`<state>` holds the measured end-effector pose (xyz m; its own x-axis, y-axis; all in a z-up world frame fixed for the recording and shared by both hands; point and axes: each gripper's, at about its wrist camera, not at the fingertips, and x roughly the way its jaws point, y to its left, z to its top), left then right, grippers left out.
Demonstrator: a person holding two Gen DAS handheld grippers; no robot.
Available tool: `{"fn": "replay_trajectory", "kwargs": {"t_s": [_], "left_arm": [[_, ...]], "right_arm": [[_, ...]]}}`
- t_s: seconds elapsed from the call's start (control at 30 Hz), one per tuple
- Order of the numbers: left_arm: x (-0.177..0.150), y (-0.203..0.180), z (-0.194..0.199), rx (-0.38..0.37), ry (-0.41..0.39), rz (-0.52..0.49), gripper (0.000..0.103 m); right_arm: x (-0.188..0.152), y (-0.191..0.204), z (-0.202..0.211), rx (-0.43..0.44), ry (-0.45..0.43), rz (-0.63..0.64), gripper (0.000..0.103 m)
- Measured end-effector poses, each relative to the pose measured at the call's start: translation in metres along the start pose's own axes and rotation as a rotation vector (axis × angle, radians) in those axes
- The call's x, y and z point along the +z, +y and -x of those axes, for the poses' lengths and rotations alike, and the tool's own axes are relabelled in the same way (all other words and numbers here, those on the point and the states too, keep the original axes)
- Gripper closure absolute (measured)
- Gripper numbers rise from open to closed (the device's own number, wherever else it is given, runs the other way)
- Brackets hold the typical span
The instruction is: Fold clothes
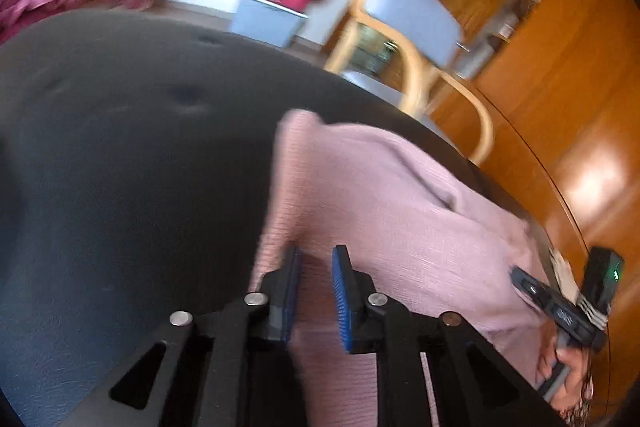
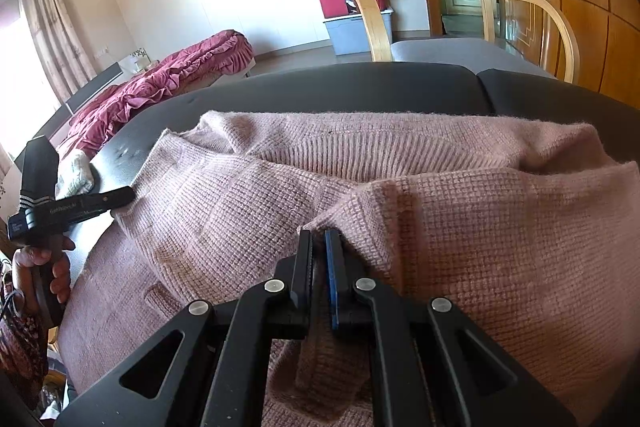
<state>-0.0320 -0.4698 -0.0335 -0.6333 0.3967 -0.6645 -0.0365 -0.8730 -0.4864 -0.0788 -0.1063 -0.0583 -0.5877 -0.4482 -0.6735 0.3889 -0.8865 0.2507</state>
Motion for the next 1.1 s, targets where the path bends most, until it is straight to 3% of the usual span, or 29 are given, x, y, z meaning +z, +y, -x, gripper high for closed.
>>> {"fn": "replay_trajectory", "kwargs": {"t_s": [0.1, 0.17, 0.23, 0.37, 0.5, 0.6, 0.67, 0.8, 1.0, 1.1], "left_arm": [[0.002, 0.008, 0.001, -0.025, 0.002, 0.027, 0.099], [0.001, 0.000, 0.006, 0.013, -0.005, 0.004, 0.098], [0.005, -0.017, 0.014, 0.054, -0.051, -0.031, 0.084], [0.011, -0.049, 0.022, 0.012, -0.118, -0.115, 0.082], [0.009, -0.082, -0.014, 0.014, -0.039, -0.229, 0.082], [-0.001, -0.088, -0.043, 0.129, 0.024, -0.305, 0.082], [0.001, -0.077, -0.051, 0.140, 0.040, -0.255, 0.083], [0.008, -0.053, -0.047, 0.065, 0.010, -0.136, 0.086], [0.008, -0.057, -0.047, 0.086, 0.009, -0.159, 0.086], [0.007, -0.067, -0.051, 0.094, 0.010, -0.168, 0.086]], "right_arm": [[0.000, 0.000, 0.000, 0.000, -0.001, 0.000, 0.097], [0.000, 0.001, -0.002, 0.000, -0.003, 0.000, 0.096], [0.000, 0.001, -0.002, 0.003, -0.004, -0.002, 0.097], [0.000, 0.000, -0.002, 0.008, -0.004, -0.007, 0.096], [0.000, 0.001, -0.002, 0.005, -0.004, -0.004, 0.096], [0.000, 0.002, -0.003, 0.002, -0.004, -0.003, 0.096], [0.000, 0.002, -0.002, 0.004, -0.004, -0.004, 0.096], [0.000, -0.001, -0.002, 0.026, -0.007, -0.021, 0.096], [0.013, 0.005, 0.021, 0.063, -0.086, 0.007, 0.096], [0.018, 0.009, 0.007, 0.075, -0.018, 0.049, 0.096]]}}
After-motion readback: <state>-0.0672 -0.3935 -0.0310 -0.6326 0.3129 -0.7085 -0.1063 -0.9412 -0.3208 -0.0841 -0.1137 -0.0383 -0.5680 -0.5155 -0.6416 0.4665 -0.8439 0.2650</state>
